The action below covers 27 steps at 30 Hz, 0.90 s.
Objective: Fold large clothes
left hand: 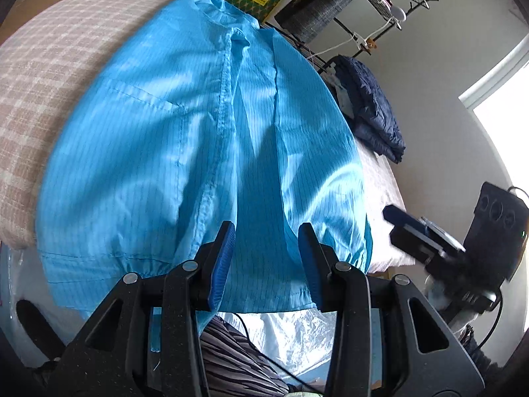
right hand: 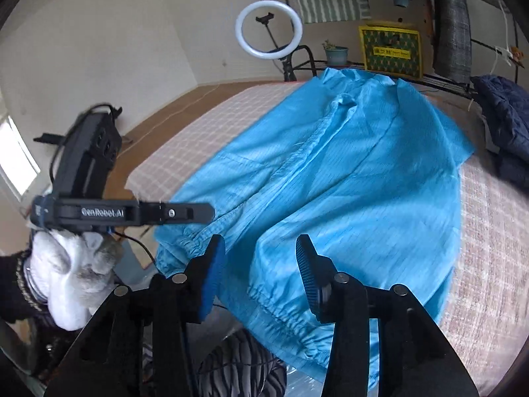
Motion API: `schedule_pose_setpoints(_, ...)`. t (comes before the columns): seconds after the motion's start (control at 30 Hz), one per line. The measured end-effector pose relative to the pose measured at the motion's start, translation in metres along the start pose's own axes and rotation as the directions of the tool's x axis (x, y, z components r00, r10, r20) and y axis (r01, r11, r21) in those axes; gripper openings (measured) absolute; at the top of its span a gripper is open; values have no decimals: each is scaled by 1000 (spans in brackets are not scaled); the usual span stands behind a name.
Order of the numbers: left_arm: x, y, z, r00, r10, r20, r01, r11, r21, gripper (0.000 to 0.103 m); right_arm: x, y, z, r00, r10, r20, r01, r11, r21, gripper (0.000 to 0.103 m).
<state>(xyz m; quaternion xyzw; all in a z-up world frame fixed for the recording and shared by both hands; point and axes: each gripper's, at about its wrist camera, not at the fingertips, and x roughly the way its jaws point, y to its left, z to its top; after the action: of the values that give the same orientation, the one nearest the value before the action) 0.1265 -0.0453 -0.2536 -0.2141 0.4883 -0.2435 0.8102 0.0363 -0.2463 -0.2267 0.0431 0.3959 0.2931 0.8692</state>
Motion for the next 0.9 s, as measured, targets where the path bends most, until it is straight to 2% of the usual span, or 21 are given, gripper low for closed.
schedule_pose_setpoints(0.1, 19, -8, -7, 998, -12, -54, 13, 1000, 16, 40, -18, -48, 2, 999, -31, 30, 26, 991, 130, 43)
schedule_pose_setpoints(0.17, 30, -9, -11, 994, -57, -89, 56, 998, -14, 40, -24, -80, 7, 997, -64, 44, 53, 975, 215, 43)
schedule_pose_setpoints(0.23, 36, -10, -12, 992, -87, -89, 82, 995, -57, 41, -27, -117, 13, 994, -93, 53, 73, 950, 303, 43)
schedule_pose_setpoints(0.27, 39, -11, -11, 992, -93, -90, 88, 994, -67, 44, -26, -130, 17, 993, -100, 55, 76, 938, 337, 43)
schedule_pose_setpoints(0.33, 45, -13, -10, 991, -92, -94, 86, 994, -70, 45, -21, -160, 26, 993, -103, 59, 72, 917, 392, 43)
schedule_pose_setpoints(0.43, 55, -18, -10, 989, -101, -108, 95, 994, -56, 45, 3, -197, 43, 988, -148, 36, 118, 892, 437, 43)
schedule_pose_setpoints(0.5, 61, -21, -11, 987, -100, -126, 96, 995, -39, 27, 18, -216, 52, 986, -163, 17, 137, 876, 462, 43)
schedule_pose_setpoints(0.57, 68, -22, -13, 983, -102, -151, 97, 995, -38, 16, 39, -236, 60, 985, -172, 5, 147, 857, 494, 43)
schedule_pose_setpoints(0.63, 71, -21, -14, 981, -112, -157, 105, 993, -51, 12, 52, -253, 63, 988, -154, 9, 125, 833, 538, 43)
schedule_pose_setpoints(0.67, 72, -21, -14, 980, -114, -162, 107, 993, -53, 7, 57, -260, 65, 990, -144, 16, 110, 821, 561, 43)
schedule_pose_setpoints(0.73, 74, -21, -13, 979, -113, -167, 107, 993, -47, 5, 71, -272, 68, 992, -123, 28, 82, 798, 597, 43)
schedule_pose_setpoints(0.83, 74, -24, -13, 979, -110, -171, 106, 994, -30, 3, 88, -279, 77, 994, -109, 28, 70, 792, 606, 43)
schedule_pose_setpoints(0.87, 73, -25, -13, 979, -112, -172, 110, 994, -24, 3, 93, -281, 81, 994, -109, 28, 70, 796, 601, 40)
schedule_pose_setpoints(0.9, 73, -26, -13, 979, -109, -173, 108, 994, -14, 2, 100, -282, 85, 994, -102, 26, 67, 800, 596, 30)
